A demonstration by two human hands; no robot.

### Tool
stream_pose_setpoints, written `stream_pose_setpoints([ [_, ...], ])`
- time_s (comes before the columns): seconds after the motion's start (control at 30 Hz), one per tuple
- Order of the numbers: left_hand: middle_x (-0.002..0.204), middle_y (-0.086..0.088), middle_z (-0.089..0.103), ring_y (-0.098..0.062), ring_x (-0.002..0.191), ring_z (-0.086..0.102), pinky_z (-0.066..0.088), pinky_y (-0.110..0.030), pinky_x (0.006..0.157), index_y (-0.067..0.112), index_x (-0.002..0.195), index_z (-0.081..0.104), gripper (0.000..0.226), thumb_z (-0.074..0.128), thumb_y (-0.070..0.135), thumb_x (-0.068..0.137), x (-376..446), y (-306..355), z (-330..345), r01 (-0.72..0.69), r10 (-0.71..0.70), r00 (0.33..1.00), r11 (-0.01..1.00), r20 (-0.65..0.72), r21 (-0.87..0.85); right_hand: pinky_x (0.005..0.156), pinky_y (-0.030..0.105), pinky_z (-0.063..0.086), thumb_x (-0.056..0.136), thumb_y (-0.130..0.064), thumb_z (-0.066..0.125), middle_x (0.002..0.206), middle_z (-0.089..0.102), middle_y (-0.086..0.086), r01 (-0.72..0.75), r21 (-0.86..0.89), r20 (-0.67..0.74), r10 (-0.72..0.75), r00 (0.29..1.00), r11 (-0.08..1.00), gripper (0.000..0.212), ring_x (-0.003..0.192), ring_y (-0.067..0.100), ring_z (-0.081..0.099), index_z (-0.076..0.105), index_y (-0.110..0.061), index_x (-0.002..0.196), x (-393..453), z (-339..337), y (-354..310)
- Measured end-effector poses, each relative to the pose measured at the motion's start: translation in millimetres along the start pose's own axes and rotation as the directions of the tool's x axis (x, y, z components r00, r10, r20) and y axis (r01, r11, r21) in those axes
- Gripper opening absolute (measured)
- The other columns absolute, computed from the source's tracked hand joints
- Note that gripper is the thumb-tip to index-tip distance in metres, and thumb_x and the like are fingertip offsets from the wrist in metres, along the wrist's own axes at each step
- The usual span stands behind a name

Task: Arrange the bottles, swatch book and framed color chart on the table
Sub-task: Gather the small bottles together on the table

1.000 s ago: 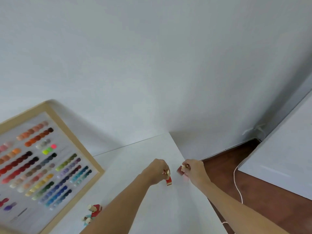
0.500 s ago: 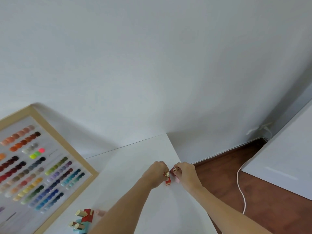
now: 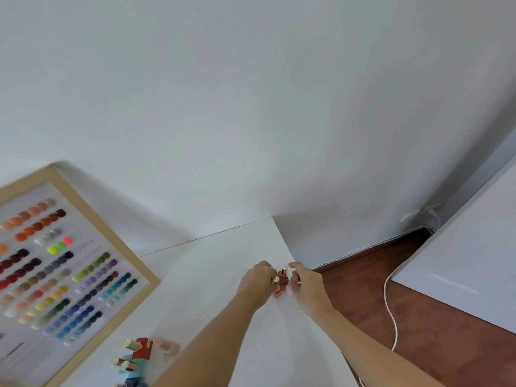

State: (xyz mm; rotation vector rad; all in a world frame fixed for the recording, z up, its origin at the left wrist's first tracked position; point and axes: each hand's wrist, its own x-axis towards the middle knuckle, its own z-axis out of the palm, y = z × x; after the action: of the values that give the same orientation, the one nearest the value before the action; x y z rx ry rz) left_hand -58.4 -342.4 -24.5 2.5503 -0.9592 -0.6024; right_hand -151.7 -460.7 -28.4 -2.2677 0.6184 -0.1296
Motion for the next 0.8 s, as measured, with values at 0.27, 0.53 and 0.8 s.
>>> stream_pose_setpoints([
  [0.27,0.140,-0.002,0.048,-0.021,0.112,0.060,0.049,-0.034,0.098,0.022,0.136,0.053,0.053,0.070,0.022,0.085,-20,-16,-32,-0.095,0.089,0.995,0.983,-0.045,-0.155,0.085,0.010,0.030,0.090,-0.001,0.052,0.117,0.057,0.009,0.107,-0.039,-0.155,-0.112,0.982,0.993,0.035,0.109,0.023,0.053,0.055,-0.010,0.123,-18,-2,-9],
  [0.53,0.129,0.001,0.056,-0.012,0.103,0.064,0.052,-0.027,0.090,0.024,0.129,0.057,0.042,0.067,0.030,0.089,-99,-115,-127,-0.090,0.059,0.978,0.984,-0.199,-0.153,0.099,0.027,0.036,0.082,0.007,0.060,0.102,0.059,-0.001,0.344,-0.049,-0.200,-0.346,0.916,0.938,0.035,0.094,0.018,0.056,0.061,-0.014,0.109,-57,42,-59],
  [0.8,0.133,-0.001,0.055,-0.009,0.097,0.065,0.051,-0.030,0.094,0.020,0.126,0.058,0.035,0.063,0.020,0.091,-210,-231,-134,0.100,-0.112,0.985,0.990,-0.132,-0.096,0.075,0.001,0.040,0.085,-0.005,0.063,0.102,0.056,-0.012,0.515,0.042,0.102,-0.516,0.850,0.856,0.029,0.085,-0.009,0.054,0.062,-0.021,0.109,-102,112,-126],
])
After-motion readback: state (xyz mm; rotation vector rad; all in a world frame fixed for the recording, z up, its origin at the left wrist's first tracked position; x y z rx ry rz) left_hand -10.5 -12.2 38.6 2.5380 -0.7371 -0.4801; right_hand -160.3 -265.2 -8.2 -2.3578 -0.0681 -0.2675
